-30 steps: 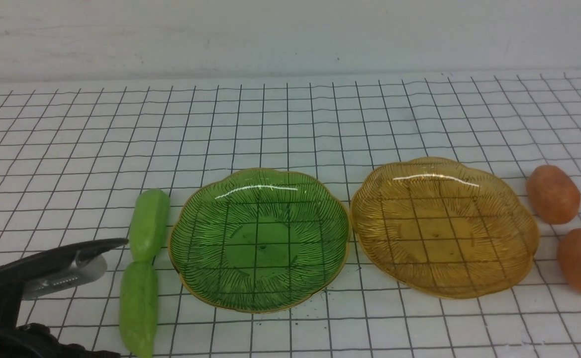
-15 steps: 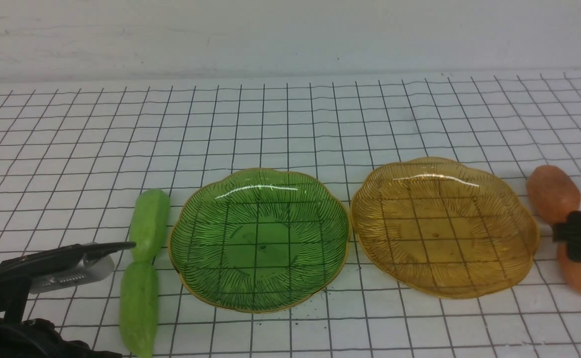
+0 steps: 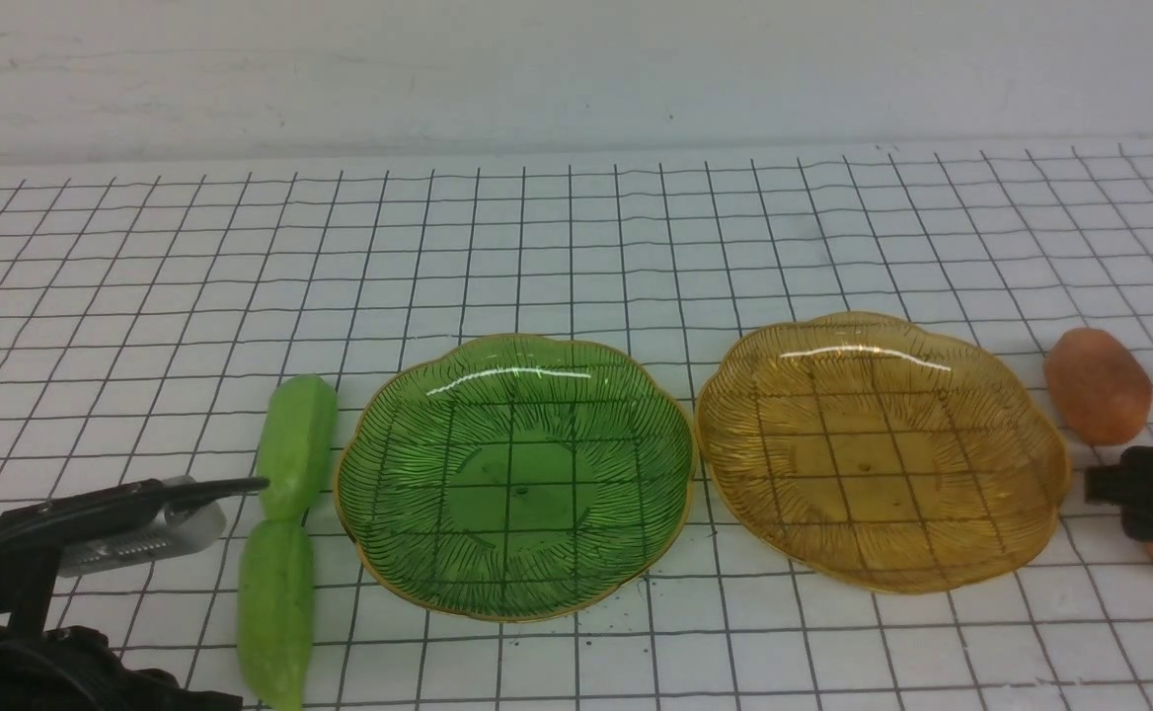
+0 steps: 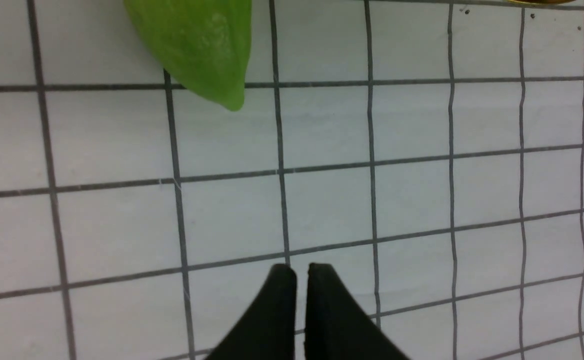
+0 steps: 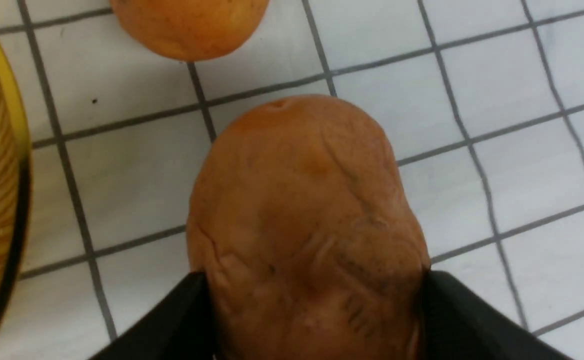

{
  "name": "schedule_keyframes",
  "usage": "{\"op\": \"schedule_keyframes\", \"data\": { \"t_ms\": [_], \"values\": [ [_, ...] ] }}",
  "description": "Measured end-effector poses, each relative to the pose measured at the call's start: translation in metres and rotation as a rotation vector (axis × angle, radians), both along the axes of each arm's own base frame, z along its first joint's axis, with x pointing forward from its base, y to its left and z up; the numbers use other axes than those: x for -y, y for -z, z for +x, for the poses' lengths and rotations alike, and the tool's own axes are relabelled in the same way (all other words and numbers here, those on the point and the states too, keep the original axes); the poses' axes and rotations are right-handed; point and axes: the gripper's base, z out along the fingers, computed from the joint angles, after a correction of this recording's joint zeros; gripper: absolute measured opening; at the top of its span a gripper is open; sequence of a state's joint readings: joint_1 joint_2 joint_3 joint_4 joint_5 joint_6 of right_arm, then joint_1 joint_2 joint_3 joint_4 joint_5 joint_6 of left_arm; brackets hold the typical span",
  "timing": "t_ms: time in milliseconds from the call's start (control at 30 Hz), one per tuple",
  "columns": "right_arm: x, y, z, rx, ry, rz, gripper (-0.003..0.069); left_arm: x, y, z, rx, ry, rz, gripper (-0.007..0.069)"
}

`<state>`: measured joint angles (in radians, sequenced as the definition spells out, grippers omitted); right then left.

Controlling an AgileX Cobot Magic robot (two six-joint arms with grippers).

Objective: Put different types of vegetables on the plate.
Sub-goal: 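Put the potato onto the plate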

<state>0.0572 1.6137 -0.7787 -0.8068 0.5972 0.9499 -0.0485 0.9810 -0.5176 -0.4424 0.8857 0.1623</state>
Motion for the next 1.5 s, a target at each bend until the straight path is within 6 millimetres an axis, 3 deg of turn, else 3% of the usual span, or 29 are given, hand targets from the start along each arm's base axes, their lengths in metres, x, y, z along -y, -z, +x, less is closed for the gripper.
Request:
{"op": "schedule_keyframes", "data": {
  "t_ms": [133,233,267,400,467,600,733,900,1100,1167,1367,1500],
  "values": [
    [0.005,-0.025,-0.007,0.020,0.012,-0.048,0.0475,0.000,0.000,0.000,0.000,0.000,0.000,0.0013],
    [0.005,-0.059,-0.010,0.089,0.031,-0.033,0.0475,0.000,0.000,0.000,0.000,0.001,0.000,0.0013],
    [0.000,-0.080,-0.011,0.131,0.010,0.009,0.0475,0.000,0.000,0.000,0.000,0.001,0.000,0.0013],
    [-0.032,-0.110,-0.012,0.196,-0.150,0.158,0.0475,0.000,0.000,0.001,0.008,-0.002,0.001,0.0013],
    [-0.051,-0.110,-0.011,0.199,-0.249,0.229,0.0475,0.000,-0.001,0.002,0.022,-0.007,0.003,0.0013],
    [-0.093,-0.091,0.000,0.177,-0.431,0.327,0.0475,-0.001,-0.001,0.004,0.042,-0.011,0.007,0.0013],
    [-0.108,-0.067,0.010,0.123,-0.450,0.373,0.0475,-0.001,-0.001,0.005,0.050,-0.014,0.008,0.0013],
    [-0.112,-0.046,0.016,0.050,-0.416,0.410,0.0486,-0.001,-0.001,0.005,0.051,-0.015,0.009,0.0013],
    [-0.113,-0.043,0.017,0.035,-0.412,0.414,0.0629,-0.001,-0.002,0.006,0.064,-0.021,0.010,0.0013],
    [-0.113,-0.050,0.021,0.039,-0.428,0.399,0.0676,-0.002,-0.002,0.006,0.068,-0.023,0.011,0.0013],
    [-0.110,-0.074,0.031,0.028,-0.480,0.310,0.0691,-0.002,-0.001,0.007,0.067,-0.023,0.011,0.0013],
    [-0.086,-0.092,0.043,0.037,-0.425,0.216,0.0690,-0.002,-0.001,0.007,0.067,-0.023,0.011,0.0013]
  ]
}}
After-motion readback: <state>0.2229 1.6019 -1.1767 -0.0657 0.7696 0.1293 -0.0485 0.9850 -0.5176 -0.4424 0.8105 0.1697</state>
